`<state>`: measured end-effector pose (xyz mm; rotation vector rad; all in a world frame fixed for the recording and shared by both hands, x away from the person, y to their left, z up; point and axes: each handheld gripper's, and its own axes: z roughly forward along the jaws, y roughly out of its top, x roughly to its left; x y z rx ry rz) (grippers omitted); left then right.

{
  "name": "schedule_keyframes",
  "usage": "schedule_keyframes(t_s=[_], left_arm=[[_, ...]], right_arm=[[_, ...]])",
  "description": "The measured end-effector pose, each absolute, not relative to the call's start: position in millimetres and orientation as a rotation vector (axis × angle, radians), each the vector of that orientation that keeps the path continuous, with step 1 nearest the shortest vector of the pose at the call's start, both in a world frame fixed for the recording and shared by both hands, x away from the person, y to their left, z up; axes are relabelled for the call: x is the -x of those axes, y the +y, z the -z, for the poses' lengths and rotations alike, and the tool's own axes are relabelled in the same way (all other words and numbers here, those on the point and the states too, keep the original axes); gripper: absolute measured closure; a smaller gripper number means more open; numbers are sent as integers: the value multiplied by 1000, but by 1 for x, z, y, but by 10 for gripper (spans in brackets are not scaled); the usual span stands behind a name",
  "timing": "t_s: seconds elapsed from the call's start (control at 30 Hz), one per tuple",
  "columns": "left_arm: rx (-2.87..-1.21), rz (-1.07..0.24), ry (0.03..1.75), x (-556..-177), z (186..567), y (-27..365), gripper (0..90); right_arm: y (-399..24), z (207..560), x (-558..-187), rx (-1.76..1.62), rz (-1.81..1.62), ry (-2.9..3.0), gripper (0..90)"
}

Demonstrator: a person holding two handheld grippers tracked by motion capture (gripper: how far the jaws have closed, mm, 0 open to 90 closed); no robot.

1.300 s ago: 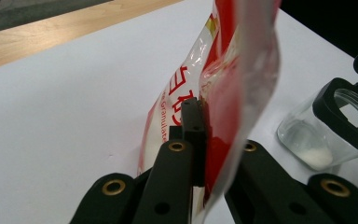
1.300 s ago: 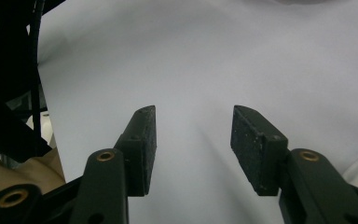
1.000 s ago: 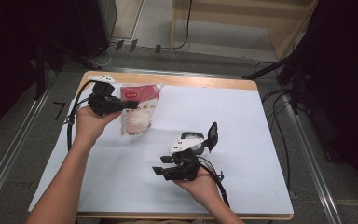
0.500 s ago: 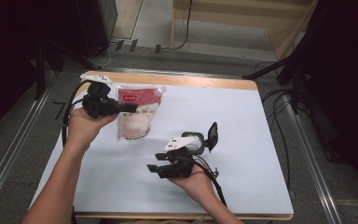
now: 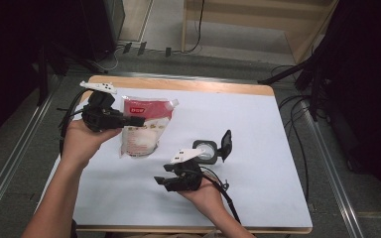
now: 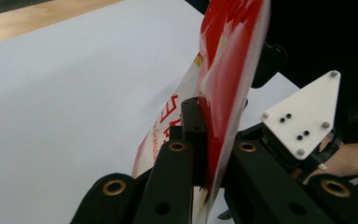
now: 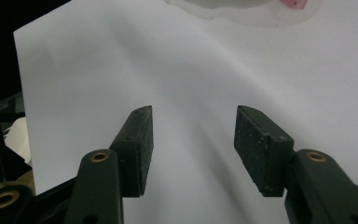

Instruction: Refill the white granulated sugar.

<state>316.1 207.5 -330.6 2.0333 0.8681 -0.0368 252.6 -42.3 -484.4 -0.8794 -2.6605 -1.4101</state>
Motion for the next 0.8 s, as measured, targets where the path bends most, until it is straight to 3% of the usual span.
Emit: schedule_keyframes(t_s=[0.17, 0.8], left_arm=[[-2055, 54, 853, -307, 325, 201, 900], [-2061, 205, 756, -282, 309, 185, 900]], right_arm=[[-38, 487, -254, 901, 1412, -2678, 529], [-46, 493, -264, 1085, 1484, -2624, 569]])
